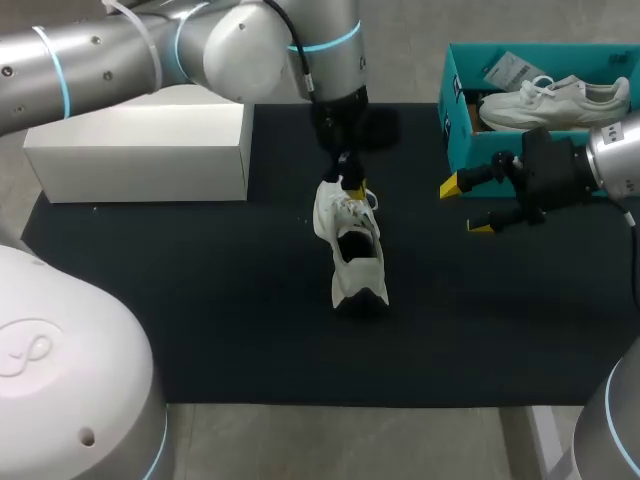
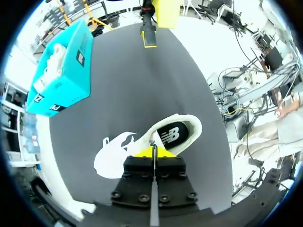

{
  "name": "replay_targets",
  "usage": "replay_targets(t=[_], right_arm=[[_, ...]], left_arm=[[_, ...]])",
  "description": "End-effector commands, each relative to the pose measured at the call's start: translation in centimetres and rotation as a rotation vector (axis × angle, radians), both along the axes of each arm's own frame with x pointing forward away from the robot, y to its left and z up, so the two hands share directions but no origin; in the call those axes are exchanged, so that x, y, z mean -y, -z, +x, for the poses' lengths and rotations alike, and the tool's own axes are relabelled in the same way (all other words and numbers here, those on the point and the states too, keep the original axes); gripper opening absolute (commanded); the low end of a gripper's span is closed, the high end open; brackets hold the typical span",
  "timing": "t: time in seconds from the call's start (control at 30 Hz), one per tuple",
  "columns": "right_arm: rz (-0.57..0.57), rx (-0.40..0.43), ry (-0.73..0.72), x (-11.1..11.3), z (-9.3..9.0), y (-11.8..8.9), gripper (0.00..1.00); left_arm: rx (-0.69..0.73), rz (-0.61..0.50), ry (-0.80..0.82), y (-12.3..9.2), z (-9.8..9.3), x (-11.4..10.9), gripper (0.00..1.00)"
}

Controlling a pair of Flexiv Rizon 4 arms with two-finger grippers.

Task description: Take the shoe out of the shoebox, open the shoe tongue, remove and reinsert the insole, then place the shoe into the shoebox

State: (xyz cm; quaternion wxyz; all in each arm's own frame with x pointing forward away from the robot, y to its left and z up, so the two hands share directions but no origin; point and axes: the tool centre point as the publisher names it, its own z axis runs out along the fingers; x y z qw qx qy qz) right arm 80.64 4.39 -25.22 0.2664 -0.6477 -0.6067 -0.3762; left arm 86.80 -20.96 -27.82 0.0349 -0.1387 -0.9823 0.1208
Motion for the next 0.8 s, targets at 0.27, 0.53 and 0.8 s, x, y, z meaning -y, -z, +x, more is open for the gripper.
replay_targets(t=[0.27,0.53,0.8], right_arm=[[-0.003,-0.001,0.002,-0.1,-0.1,0.0,1.00],[-0.003,-0.001,0.002,-0.1,-0.1,0.0,1.00],[-0.003,-0.001,0.002,-0.1,-0.1,0.0,1.00]], left_arm=[[0.014,-0.039,-0.062,-0.1,-0.7,-1.2,0.00],[0.001,-0.019,-0.168,0.4,-2.7,-1.8,0.00],[-0.061,-0.060,-0.219,0.9,-6.8,-2.2,0.00]])
